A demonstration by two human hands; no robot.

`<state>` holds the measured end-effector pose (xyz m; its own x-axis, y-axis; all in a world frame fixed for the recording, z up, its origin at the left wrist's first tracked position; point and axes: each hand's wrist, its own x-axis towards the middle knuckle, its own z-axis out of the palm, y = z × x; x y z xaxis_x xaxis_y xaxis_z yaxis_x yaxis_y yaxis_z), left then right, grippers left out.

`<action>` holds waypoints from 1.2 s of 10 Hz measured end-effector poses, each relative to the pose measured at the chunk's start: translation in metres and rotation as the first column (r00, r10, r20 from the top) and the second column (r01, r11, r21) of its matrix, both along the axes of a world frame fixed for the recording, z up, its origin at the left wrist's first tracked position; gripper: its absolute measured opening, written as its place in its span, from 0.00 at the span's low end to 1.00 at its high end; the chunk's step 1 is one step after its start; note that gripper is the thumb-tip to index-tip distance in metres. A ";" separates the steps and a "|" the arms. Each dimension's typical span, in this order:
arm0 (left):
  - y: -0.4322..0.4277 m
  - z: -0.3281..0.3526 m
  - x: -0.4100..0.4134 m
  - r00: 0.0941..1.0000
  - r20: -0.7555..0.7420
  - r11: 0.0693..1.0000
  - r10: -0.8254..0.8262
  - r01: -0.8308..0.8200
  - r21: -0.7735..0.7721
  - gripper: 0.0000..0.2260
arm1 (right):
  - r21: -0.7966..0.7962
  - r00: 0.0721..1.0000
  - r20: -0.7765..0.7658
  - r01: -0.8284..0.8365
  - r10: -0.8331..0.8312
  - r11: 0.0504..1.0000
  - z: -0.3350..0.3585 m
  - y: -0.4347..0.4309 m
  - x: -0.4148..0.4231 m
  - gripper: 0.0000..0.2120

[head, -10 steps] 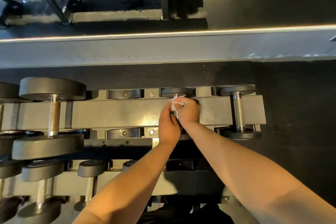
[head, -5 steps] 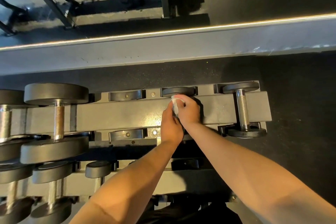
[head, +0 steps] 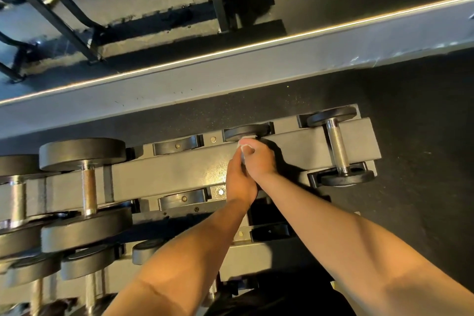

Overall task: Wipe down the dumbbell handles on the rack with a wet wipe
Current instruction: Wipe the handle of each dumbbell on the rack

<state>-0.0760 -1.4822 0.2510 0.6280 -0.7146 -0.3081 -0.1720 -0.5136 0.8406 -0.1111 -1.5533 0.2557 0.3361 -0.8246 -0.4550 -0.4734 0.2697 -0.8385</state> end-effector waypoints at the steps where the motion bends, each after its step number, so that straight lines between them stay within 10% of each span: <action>1: 0.001 0.005 -0.003 0.998 -0.052 0.999 0.038 -0.038 -0.014 0.19 | -0.027 1.000 -0.004 -0.018 0.018 0.999 0.000 0.005 -0.009 0.16; 12: 0.006 -0.002 -0.002 0.999 -0.037 0.999 0.030 -0.029 0.034 0.29 | -0.031 0.999 -0.009 -0.048 0.048 0.998 0.012 -0.007 0.000 0.16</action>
